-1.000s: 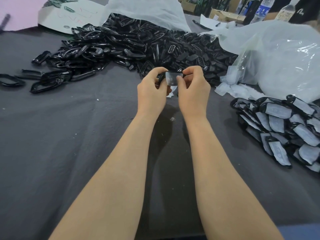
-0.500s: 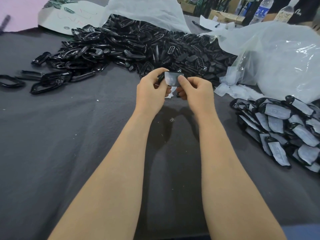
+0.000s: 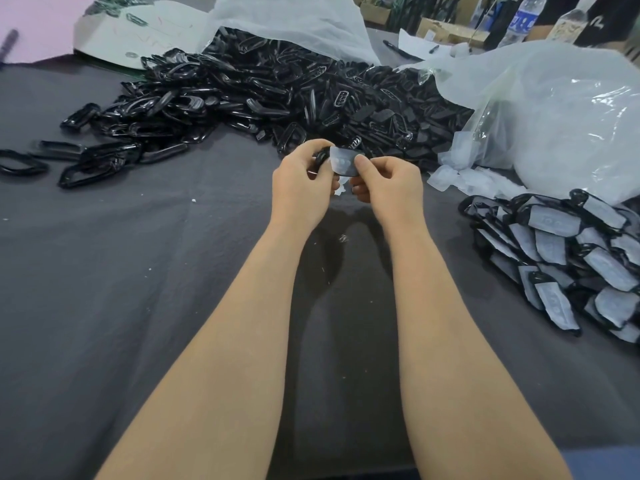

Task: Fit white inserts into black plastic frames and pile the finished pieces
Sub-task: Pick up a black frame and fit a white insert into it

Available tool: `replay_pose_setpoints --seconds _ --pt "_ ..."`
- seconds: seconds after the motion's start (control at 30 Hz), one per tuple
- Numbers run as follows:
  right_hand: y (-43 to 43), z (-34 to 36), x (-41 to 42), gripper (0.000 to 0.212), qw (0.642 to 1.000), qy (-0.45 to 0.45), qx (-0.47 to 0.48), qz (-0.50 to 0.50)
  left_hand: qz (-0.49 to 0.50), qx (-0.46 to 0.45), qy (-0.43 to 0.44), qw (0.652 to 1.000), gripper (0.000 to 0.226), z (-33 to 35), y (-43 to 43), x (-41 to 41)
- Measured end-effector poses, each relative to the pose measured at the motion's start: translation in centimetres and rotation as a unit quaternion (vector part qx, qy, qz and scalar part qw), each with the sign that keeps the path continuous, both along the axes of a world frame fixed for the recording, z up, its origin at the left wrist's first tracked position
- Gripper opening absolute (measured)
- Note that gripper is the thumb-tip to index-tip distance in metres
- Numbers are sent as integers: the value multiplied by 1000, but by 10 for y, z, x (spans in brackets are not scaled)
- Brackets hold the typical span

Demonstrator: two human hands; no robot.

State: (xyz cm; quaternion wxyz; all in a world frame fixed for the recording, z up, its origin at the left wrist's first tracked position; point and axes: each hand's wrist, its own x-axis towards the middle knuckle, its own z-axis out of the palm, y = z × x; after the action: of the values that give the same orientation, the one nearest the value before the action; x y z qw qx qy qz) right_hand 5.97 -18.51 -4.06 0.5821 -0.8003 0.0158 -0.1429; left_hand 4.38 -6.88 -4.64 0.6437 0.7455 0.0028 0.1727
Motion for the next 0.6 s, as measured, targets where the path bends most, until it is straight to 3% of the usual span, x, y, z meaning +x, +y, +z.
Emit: replay_pose_setpoints --seconds 0.37,0.6 --pt "4 -1 1 19 994 -24 -97 -33 7 1 7 1000 14 1 -1 -2" --pt "8 -1 -1 10 998 22 56 32 14 -14 12 1000 15 0 1 0"
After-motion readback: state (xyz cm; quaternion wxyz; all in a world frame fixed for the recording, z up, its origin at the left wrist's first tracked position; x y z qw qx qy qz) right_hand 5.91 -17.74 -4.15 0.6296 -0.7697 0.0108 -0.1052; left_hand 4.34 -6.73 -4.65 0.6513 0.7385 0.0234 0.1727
